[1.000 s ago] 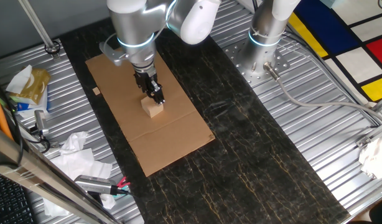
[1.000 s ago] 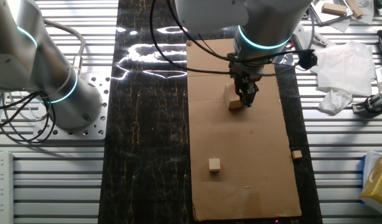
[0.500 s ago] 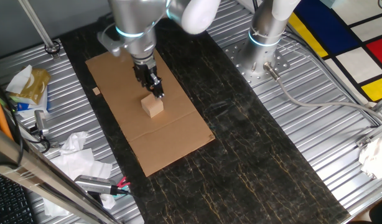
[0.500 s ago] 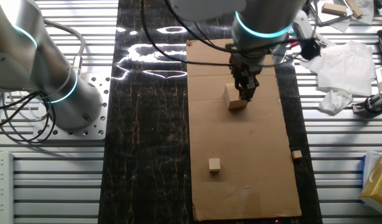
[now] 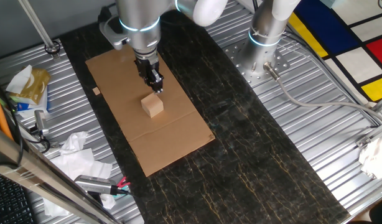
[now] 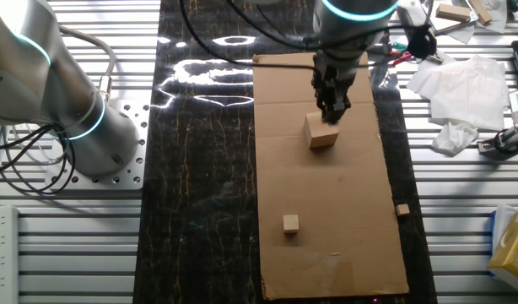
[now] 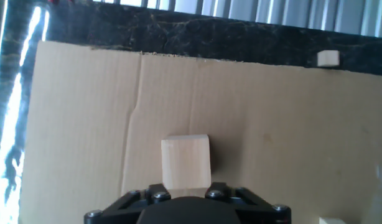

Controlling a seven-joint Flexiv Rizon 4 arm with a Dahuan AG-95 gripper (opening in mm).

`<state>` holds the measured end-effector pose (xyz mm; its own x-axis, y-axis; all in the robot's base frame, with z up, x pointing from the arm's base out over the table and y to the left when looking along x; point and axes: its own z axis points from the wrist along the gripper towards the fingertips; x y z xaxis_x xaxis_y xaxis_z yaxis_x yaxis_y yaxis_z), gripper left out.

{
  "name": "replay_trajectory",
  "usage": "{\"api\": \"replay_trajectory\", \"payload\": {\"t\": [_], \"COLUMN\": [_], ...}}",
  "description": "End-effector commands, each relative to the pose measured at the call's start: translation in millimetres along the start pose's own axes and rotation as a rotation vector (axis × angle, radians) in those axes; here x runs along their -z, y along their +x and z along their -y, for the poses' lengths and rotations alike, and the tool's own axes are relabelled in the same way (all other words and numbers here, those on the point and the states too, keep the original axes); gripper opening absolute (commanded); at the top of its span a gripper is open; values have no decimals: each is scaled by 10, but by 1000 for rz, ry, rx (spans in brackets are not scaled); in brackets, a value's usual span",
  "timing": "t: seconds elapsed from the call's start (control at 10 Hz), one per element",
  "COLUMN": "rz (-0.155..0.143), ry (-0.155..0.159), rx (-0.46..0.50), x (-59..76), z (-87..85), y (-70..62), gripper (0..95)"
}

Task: Grab the block and place it at the designated location

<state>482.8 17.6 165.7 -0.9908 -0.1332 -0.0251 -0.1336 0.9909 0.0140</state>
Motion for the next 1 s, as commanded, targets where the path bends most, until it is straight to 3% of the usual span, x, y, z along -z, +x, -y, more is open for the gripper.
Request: {"api": "replay_trajectory", "payload": {"t": [0.1,0.4,1.0], "rz": [10,21,10], "ry": [-3,-6,-4], "rx": [-6,-17,-49], "x": [55,71,112], "z": [-16,-20,-33], "y": [1,5,12], "gripper": [0,0,0]}}
